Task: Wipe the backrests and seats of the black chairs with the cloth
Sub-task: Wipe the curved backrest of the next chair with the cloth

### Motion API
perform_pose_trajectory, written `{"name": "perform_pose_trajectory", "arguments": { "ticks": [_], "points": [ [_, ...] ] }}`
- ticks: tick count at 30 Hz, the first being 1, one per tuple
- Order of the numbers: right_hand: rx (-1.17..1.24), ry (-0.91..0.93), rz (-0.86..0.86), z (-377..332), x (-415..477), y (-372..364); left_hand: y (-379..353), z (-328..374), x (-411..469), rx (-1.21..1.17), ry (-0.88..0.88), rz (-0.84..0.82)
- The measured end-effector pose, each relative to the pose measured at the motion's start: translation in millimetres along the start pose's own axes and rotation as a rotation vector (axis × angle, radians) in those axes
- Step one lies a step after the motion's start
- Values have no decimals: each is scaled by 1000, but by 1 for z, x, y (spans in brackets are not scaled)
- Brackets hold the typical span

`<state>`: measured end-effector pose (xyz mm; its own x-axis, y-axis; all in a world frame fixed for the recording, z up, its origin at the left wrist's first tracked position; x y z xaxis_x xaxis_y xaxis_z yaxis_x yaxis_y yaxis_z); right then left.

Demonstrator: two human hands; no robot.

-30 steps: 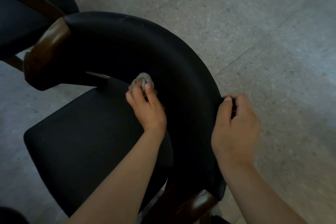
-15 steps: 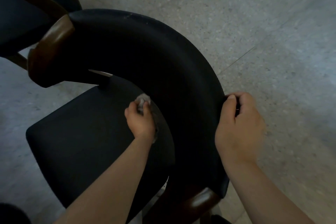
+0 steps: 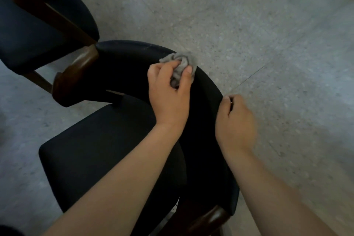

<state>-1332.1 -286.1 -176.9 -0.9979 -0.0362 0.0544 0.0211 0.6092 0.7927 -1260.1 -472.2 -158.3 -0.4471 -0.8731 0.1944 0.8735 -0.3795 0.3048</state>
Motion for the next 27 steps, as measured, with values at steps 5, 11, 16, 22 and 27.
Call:
{"name": "perform_pose_trajectory", "arguments": {
  "ticks": [5, 11, 16, 22, 27],
  "points": [
    [-5, 25, 55, 4, -1, -2, -30, 15, 10, 302, -239, -87],
    [-36, 56, 71, -1, -1, -1, -25, 11, 52, 469, -344, -81],
    [-64, 66, 99, -3, -2, 1, -26, 6, 41, 415, -302, -106],
    [-88, 75, 104, -2, -1, -1, -45, 20, 34, 492, -430, -153],
    [-85, 81, 91, -2, -2, -2, -57, 26, 32, 497, -553, -291]
  ]
}}
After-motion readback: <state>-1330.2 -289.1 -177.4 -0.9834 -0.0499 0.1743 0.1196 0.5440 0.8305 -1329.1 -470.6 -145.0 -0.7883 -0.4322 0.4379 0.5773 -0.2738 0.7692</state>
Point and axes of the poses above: each hand's wrist, its own x-axis towards the middle knuckle, its own y-axis out of the back of the hand, z = x × y, the point moved 9 cm from there along x, towards the middle knuckle, and after that the axes turned 7 degrees about z, right-handed, at the moved point
